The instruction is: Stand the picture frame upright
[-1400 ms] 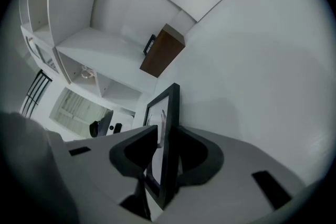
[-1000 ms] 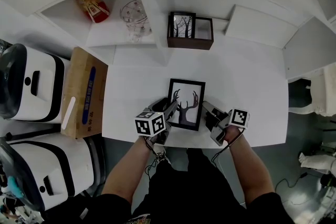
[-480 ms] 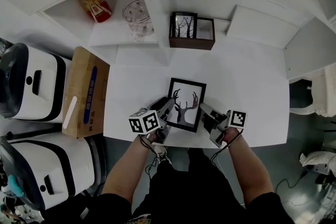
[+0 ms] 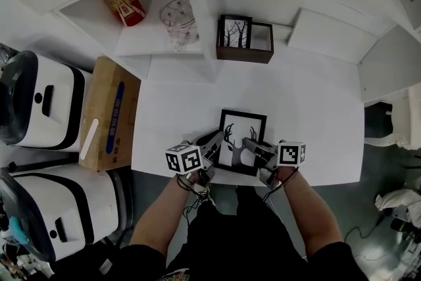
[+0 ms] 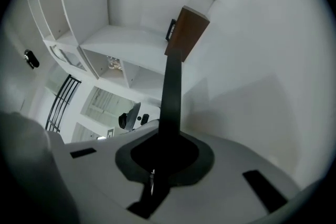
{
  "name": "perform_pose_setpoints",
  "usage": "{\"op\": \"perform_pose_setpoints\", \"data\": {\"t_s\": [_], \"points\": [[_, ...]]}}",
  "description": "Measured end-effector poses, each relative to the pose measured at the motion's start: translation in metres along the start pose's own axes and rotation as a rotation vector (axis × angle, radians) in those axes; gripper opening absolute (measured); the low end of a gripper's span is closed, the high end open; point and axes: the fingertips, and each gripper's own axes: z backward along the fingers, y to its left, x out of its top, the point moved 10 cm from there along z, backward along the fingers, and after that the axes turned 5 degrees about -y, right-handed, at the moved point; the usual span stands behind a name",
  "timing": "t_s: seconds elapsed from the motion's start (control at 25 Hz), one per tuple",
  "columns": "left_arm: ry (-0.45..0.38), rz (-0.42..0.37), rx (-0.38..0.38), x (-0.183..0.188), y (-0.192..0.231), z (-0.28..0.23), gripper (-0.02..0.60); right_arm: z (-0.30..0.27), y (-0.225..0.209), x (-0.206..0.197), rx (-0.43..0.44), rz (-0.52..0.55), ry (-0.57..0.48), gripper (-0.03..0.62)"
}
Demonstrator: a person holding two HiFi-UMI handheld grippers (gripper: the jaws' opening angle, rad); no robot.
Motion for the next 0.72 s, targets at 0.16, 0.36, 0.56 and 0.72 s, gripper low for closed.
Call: {"op": "perform_pose_setpoints", "data": {"t_s": [0.16,0.36,0.56,0.72], "points": [[-0.016,-0.011,-0.010,0.003,0.004,0.008,0.023,0.004,0.000,0.005,0.015,0.054,-0.005,0.012],[0.015,-0.050,-0.049,0.005,0.002,0.013,0.205,0.004,0.008,0.007,0.055,0.080,0.004,0.009],[0.064,-0.078,-0.070,0.004,0.001,0.015,0.224,0.002,0.017,0.006,0.102,0.134,0.020,0.009],[0.069,-0.075,-0.114,0.006,-0.003,0.018,0.224,0.000,0.027,0.008,0.152,0.192,0.043,0.009]]}}
